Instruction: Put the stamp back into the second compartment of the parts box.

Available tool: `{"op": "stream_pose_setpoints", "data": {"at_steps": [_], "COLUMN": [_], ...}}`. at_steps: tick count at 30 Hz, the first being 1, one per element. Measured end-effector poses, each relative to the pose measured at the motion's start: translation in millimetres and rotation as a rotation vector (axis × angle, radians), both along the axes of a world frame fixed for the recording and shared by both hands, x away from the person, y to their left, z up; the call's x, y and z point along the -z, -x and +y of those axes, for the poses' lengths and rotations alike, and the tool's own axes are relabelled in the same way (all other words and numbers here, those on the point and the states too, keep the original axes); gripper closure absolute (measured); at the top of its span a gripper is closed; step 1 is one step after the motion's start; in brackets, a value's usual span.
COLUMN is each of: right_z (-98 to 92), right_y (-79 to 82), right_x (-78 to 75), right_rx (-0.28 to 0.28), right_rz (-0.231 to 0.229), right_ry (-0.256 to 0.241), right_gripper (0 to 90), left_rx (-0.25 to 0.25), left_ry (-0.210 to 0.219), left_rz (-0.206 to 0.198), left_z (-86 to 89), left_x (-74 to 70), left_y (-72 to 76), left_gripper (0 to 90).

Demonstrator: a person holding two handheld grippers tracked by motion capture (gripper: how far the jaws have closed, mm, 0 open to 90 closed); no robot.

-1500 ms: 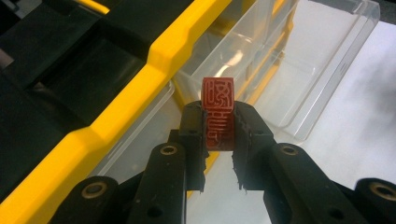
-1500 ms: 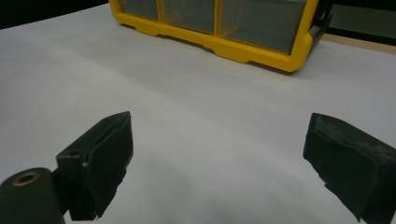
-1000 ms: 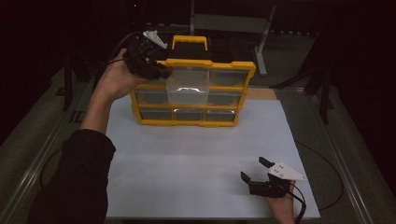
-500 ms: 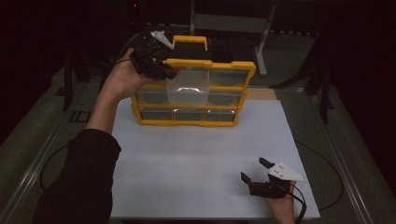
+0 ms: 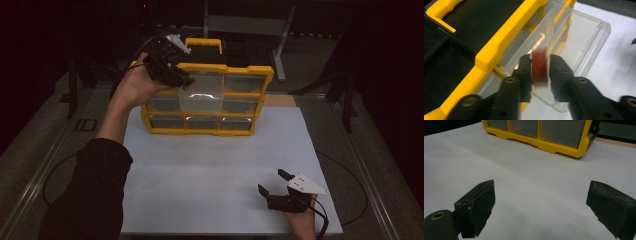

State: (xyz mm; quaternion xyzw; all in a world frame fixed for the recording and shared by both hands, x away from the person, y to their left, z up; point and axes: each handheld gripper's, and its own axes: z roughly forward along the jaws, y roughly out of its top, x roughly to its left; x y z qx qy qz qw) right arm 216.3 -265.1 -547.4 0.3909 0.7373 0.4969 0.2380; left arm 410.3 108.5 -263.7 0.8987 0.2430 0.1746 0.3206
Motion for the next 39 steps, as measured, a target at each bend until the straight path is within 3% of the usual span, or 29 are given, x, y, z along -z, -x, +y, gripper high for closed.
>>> {"op": "stream_pose_setpoints", "data": {"at_steps": [2,5,10,18,26,29,35,39], "right_z": [-0.1,-0.3,0.4,0.6,1.9,2.1,2.6,3.5], "right_y": [0.2,0.1,0.0,0.1,-0.1,-0.4,-0.4,-0.4], "right_x": [0.0,0.2,0.3,0.2,0.4,0.6,0.7,1.0], "right_rx": [-0.003,-0.005,-0.002,-0.002,0.001,-0.001,-0.002,-0.002], "right_rz": [-0.001,-0.003,-0.002,0.001,0.002,0.000,-0.002,-0.004], "right_ry": [0.003,0.004,0.006,0.003,0.001,0.003,0.007,0.008], "right_gripper": [8.3,8.3,8.4,8.3,8.3,8.4,8.3,8.3], "left_rx": [-0.029,-0.061,-0.102,-0.145,-0.145,-0.142,-0.144,-0.156], "left_ry": [0.015,0.027,0.028,0.061,0.036,0.047,0.076,0.091], "left_rz": [-0.018,-0.011,-0.012,-0.026,-0.036,-0.035,-0.039,-0.036], "left_z": [0.6,2.8,6.3,19.6,29.3,33.0,44.8,56.4], "left_x": [-1.4,-3.2,-3.1,0.6,11.9,15.6,30.5,48.3], "left_y": [1.4,0.8,0.1,0.4,8.9,12.1,22.3,30.4], "left_gripper": [41.7,19.8,1.1,0.0,0.0,0.0,0.0,0.0]}}
